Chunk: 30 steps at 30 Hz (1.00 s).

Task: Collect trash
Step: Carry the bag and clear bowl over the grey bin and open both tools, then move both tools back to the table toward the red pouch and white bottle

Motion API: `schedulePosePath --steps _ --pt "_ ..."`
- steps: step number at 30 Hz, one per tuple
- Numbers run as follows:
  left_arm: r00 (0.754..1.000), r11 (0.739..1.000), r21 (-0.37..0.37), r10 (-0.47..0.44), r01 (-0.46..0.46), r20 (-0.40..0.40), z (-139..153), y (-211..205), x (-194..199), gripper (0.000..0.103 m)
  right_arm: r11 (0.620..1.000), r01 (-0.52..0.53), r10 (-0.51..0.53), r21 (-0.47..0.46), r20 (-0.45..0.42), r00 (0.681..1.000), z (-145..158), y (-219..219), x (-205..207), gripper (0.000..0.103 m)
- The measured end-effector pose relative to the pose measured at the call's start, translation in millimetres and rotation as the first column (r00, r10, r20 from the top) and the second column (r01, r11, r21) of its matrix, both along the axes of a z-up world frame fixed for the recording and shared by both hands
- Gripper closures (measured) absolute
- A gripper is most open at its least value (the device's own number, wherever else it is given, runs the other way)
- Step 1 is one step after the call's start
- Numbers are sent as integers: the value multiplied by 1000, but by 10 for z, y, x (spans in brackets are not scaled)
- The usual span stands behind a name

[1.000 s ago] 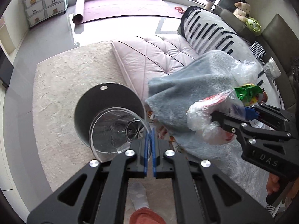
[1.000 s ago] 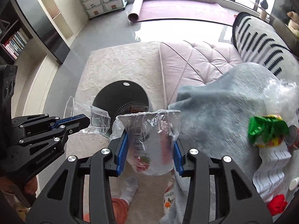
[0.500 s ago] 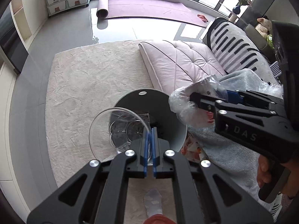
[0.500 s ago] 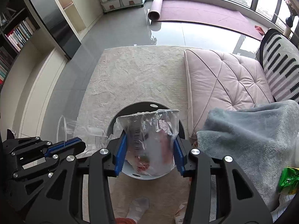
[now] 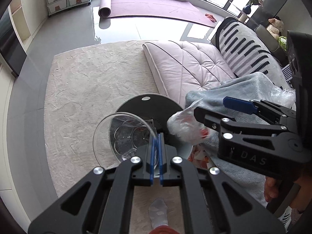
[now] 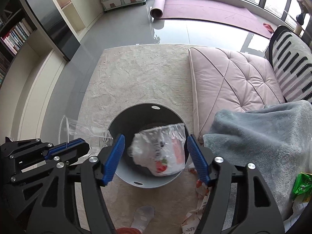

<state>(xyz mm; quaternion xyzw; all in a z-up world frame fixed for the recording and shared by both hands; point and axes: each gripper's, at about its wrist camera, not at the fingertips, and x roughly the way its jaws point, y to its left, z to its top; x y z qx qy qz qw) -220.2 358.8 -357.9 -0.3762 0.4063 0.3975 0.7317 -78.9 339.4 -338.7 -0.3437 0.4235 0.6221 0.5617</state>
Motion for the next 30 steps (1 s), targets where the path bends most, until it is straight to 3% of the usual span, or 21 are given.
schedulePosePath --steps 9,11,14,17,30 --pt "999 999 28 -41 42 -18 7 15 109 97 1000 14 -14 17 15 1000 91 -40 79 35" --pt "999 999 42 -33 34 -26 23 31 121 92 1000 16 -16 17 18 1000 94 -75 102 35" --pt "999 999 41 -19 21 -34 22 57 119 69 999 27 -28 17 21 999 107 -118 155 35" --pt "1000 999 37 1 0 -22 43 60 98 57 999 45 -46 13 19 999 114 -159 215 35" --pt "991 992 21 -122 123 -52 145 -365 587 56 986 161 -162 32 19 987 295 -670 714 35"
